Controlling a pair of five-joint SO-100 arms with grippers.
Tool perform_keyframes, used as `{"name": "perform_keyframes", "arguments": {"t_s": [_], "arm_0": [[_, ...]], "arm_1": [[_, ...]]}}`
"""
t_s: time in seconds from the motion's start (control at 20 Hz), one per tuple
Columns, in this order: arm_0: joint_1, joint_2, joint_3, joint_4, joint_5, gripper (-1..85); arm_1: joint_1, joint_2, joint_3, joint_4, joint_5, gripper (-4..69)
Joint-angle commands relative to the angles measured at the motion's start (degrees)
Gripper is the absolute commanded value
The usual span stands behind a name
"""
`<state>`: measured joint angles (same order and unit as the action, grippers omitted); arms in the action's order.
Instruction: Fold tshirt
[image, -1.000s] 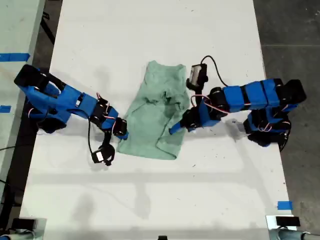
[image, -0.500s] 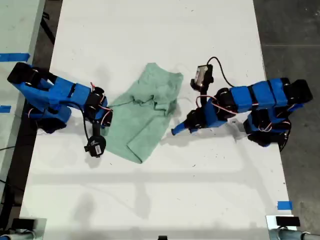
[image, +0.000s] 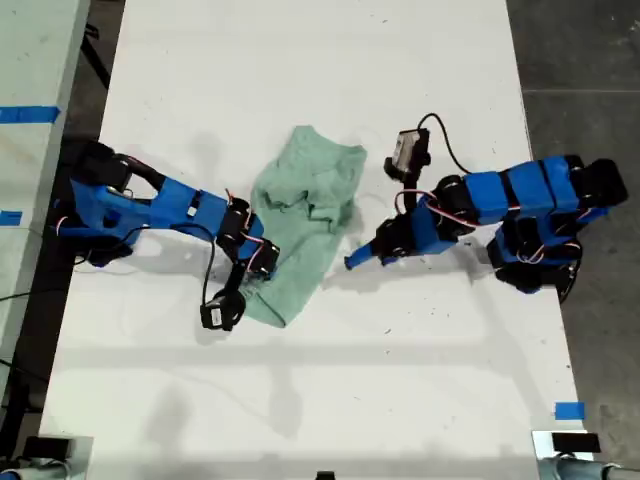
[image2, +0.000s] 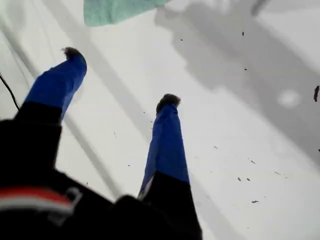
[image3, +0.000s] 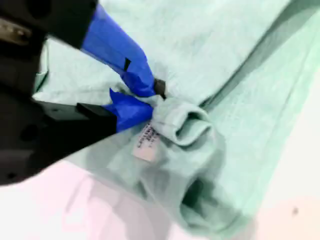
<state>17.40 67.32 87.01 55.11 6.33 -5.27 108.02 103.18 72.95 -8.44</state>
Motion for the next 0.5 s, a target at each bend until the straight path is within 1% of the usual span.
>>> {"name": "perform_keyframes", "arguments": {"t_s": [0.0, 0.05, 0.1, 0.25, 0.35, 0.45], "arm_0": [[-2.2, -3.96, -1.32, -5.98, 2.2, 8.9], [-2.2, -4.04, -1.41, -6.06, 2.37, 17.5], [-2.11, -2.64, -1.32, -5.1, 2.37, 20.0], [-0.88, 7.03, -0.09, 3.08, 2.64, 19.5], [-0.09, 17.23, 3.08, 9.32, 2.2, 19.8], [0.09, 29.27, 8.79, 13.8, 1.93, 19.7]], "arm_1": [[-1.41, 3.34, -0.35, -2.02, 0.79, 27.6], [-1.49, 3.43, -0.26, -2.02, 0.88, 27.6], [-1.76, 3.52, -0.18, -1.85, 1.14, 27.6], [-1.93, 4.39, 0.97, -1.76, 1.67, 27.6], [-1.93, 5.63, 2.2, -1.23, 1.93, 27.6], [-1.85, 8.96, 4.92, 0.18, 2.81, 27.6]]}}
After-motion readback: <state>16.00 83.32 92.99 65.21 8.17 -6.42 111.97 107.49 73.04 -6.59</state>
